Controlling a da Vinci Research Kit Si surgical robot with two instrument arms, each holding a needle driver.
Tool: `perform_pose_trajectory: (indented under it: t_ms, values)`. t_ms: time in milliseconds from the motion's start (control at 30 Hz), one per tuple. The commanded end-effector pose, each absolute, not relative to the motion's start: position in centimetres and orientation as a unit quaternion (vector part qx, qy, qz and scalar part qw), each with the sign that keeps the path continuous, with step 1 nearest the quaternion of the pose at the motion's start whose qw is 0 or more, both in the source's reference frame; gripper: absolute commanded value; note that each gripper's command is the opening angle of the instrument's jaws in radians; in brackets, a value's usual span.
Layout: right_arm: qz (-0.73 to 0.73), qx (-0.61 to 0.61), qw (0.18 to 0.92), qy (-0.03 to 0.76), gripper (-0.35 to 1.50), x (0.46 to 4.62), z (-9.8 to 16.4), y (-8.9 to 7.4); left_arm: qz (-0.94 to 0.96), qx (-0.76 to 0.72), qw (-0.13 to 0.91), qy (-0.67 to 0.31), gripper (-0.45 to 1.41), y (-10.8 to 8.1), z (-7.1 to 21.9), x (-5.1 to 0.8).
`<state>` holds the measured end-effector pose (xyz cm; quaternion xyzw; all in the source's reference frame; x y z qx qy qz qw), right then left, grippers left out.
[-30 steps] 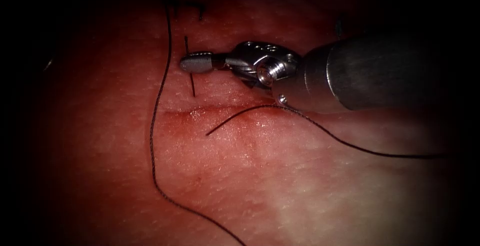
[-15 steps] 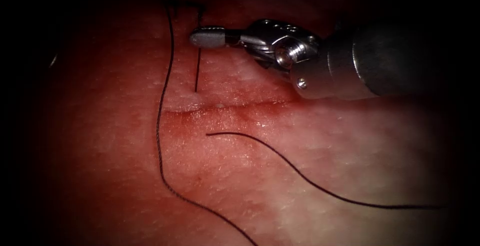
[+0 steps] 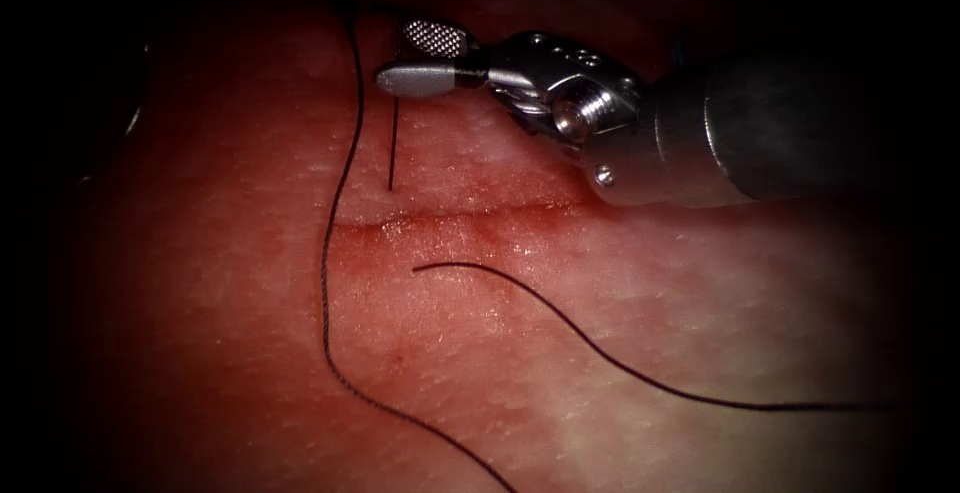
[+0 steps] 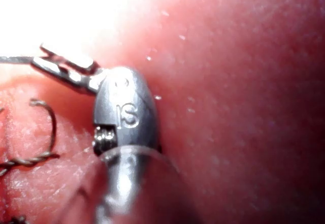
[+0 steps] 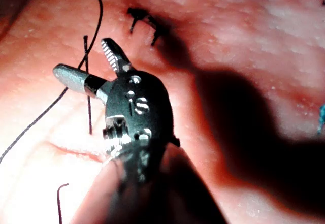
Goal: Wound Closure
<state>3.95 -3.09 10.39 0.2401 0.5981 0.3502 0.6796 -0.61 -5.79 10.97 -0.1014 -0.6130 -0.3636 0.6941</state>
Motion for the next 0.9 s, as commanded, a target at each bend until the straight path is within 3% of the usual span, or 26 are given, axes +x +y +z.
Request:
perform_pose_trajectory:
  t_ms: [33,167,267,300,367,400,533,800,900]
  values:
    - [0.349,0.235,0.674,0.607,1.25,3.81,10.3,-3.1,-0.362,-0.098,0.702,-0.605,0.02,-5.9,11.1,-0.68]
    - [0.342,0.208,0.681,0.613,1.18,3.47,10.2,-3.1,-0.367,-0.092,0.720,-0.582,0.00,-6.0,11.3,-0.66]
    - [0.343,0.185,0.690,0.610,1.08,3.08,10.1,-3.2,-0.383,-0.095,0.730,-0.558,0.22,-6.0,11.4,-0.57]
    - [0.343,0.181,0.691,0.610,1.06,3.00,10.1,-3.2,-0.389,-0.101,0.731,-0.552,0.39,-6.0,11.4,-0.54]
    - [0.340,0.165,0.690,0.617,1.01,2.75,10.0,-3.3,-0.414,-0.115,0.728,-0.535,1.14,-5.9,11.4,-0.47]
    - [0.343,0.158,0.687,0.621,1.01,2.62,10.0,-3.4,-0.427,-0.115,0.726,-0.527,1.33,-5.9,11.4,-0.47]
    - [0.341,0.144,0.689,0.624,1.00,2.42,10.0,-3.4,-0.438,-0.102,0.739,-0.502,1.40,-5.8,11.1,-0.54]
    - [0.332,0.137,0.693,0.625,1.00,2.38,9.9,-3.4,-0.422,-0.088,0.756,-0.492,1.40,-5.6,10.0,-0.46]
    - [0.324,0.129,0.697,0.626,0.98,2.38,9.9,-3.5,-0.353,-0.127,0.791,-0.483,1.40,-5.6,9.5,-0.68]
